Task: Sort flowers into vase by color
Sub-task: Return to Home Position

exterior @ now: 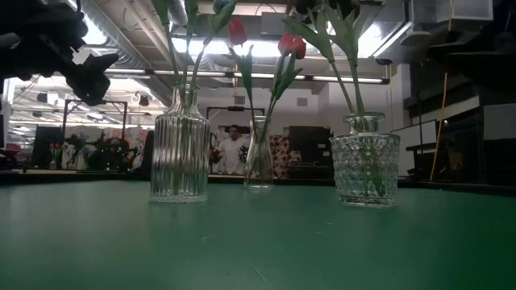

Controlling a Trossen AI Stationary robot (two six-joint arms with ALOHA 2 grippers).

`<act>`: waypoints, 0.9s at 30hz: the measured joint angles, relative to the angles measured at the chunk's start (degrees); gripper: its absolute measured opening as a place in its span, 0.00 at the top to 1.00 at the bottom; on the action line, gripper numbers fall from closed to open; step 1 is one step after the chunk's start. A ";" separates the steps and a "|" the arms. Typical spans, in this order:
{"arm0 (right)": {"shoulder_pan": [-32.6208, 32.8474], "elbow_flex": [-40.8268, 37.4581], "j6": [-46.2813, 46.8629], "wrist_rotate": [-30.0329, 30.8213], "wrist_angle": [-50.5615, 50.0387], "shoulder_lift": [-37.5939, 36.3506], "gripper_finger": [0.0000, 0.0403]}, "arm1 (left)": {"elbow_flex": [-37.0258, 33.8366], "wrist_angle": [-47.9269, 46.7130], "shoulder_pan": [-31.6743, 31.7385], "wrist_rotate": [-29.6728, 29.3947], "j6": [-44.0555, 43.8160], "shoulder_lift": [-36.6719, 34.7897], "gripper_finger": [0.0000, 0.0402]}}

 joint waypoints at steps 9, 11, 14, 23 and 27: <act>-5.28 0.00 2.34 -6.12 0.50 0.00 0.56 | 0.00 0.00 0.00 -0.03 -6.27 0.00 0.32; -5.17 0.00 2.34 -5.85 0.50 0.00 0.56 | 0.00 -0.02 0.00 -0.80 -3.42 0.00 0.32; -5.17 0.00 2.29 -5.78 0.53 0.00 0.56 | 0.00 -0.34 0.00 -3.26 -0.50 0.00 0.32; -5.17 0.00 -0.02 -2.19 -0.19 0.02 0.56 | 0.00 -0.55 0.00 -4.48 -1.31 0.00 0.32; -5.15 0.00 -0.02 -1.28 -0.39 0.02 0.56 | 0.00 -0.57 0.00 -4.49 -2.13 0.00 0.32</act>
